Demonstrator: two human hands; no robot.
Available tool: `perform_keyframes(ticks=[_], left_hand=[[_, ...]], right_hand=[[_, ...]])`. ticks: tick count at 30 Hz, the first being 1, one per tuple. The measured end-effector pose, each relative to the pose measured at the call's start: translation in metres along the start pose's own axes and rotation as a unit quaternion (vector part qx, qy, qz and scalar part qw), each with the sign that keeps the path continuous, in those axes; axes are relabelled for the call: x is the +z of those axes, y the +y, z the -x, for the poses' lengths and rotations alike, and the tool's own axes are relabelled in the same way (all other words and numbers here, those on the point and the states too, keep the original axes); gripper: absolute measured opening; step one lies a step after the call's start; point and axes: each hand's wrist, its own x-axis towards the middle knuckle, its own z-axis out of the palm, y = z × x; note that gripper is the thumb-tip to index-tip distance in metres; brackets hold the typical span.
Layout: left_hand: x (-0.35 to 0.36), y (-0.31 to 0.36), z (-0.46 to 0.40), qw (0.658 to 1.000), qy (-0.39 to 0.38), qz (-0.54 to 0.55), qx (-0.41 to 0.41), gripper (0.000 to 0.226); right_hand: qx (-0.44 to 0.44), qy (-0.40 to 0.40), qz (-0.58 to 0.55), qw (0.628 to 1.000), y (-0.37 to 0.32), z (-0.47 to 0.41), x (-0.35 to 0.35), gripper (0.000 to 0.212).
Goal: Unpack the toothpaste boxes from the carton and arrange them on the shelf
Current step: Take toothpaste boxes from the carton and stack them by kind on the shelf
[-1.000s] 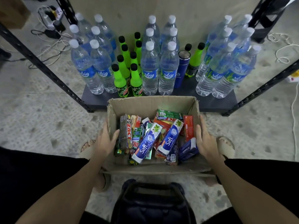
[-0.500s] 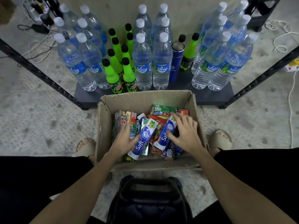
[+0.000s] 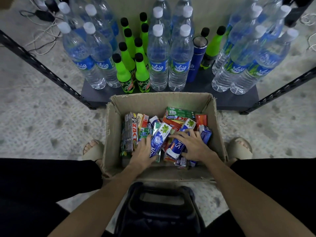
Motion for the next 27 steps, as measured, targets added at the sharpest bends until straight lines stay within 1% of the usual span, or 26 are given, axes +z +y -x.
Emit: perform_keyframes(ticks=[2, 6, 8, 11, 14, 16, 18, 21, 25, 27], left_hand=[[-0.003, -0.001, 0.001, 0.999, 0.007, 0.033, 0.002, 0.088], [-0.021, -0.005, 0.006, 0.996, 0.039, 0.077, 0.013, 0.076], [-0.034, -0.010, 0.009, 0.994, 0.071, 0.076, 0.016, 0.072], [-0.054, -0.022, 0.010, 0.991, 0.128, 0.032, 0.030, 0.070], [-0.066, -0.042, 0.011, 0.989, 0.142, -0.002, 0.027, 0.065], [-0.068, -0.053, 0.009, 0.992, 0.122, 0.010, 0.014, 0.061], [-0.068, -0.057, 0.005, 0.994, 0.111, 0.019, 0.006, 0.057], [-0.064, -0.055, -0.001, 0.992, 0.119, 0.030, 0.011, 0.055], [-0.058, -0.059, -0.002, 0.992, 0.121, 0.042, 0.008, 0.059], [-0.056, -0.062, -0.002, 0.993, 0.115, 0.040, 0.004, 0.063]], right_hand=[[0.000, 0.012, -0.011, 1.000, 0.001, -0.002, 0.000, 0.087], [0.009, 0.071, -0.068, 0.995, -0.007, -0.009, -0.004, 0.071], [0.014, 0.103, -0.083, 0.991, -0.014, -0.015, -0.005, 0.067], [0.028, 0.128, -0.093, 0.987, -0.023, -0.026, -0.003, 0.071], [0.044, 0.101, -0.096, 0.989, -0.027, -0.037, 0.005, 0.083], [0.053, 0.076, -0.081, 0.992, -0.027, -0.045, 0.011, 0.089], [0.072, 0.070, -0.099, 0.990, -0.023, -0.049, 0.013, 0.093], [0.089, 0.070, -0.121, 0.986, -0.009, -0.043, 0.008, 0.094], [0.103, 0.064, -0.083, 0.989, 0.010, -0.036, 0.005, 0.092], [0.100, 0.049, -0.065, 0.992, 0.012, -0.039, 0.006, 0.087]])
